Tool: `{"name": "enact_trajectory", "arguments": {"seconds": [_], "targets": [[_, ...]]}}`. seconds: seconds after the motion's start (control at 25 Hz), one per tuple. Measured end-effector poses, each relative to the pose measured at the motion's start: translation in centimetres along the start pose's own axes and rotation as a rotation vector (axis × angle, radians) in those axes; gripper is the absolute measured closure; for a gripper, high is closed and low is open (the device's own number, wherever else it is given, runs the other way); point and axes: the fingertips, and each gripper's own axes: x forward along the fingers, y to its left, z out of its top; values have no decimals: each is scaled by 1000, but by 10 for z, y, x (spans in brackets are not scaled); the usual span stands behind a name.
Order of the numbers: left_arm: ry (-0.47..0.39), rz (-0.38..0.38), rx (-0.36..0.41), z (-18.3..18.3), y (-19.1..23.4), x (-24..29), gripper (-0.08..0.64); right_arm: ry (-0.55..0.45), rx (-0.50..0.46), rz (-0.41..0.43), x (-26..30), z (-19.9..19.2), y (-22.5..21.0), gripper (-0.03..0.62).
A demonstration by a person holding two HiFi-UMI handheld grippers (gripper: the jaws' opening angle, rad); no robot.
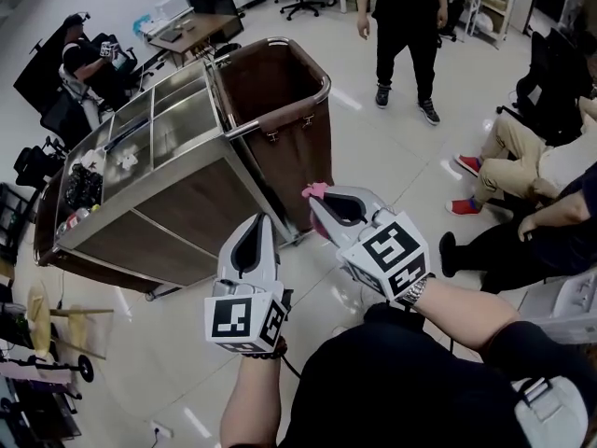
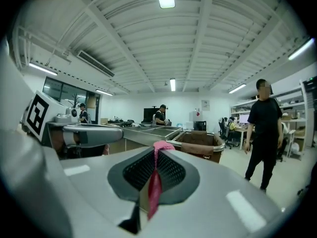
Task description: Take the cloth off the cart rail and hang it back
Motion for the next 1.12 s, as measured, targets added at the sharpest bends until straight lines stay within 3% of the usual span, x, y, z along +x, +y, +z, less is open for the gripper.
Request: {"name": "enact_trajectory", "arguments": {"seconds": [0.12,0.32,0.56,1.12], "targets": [[-11,-6,0,-7,-15,-10,557,-1,-5,2,-18,-8,4,581],[-27,-14,-19,18,-16,-19,557,6,-16,22,-26,17,18,581],[-35,-13,-6,12,-35,-21,557,-11,-26,42,-41,16,18,581],[-33,0,56,8,-63,2,557,-72,-26,86,-57,25,-6,581]]}}
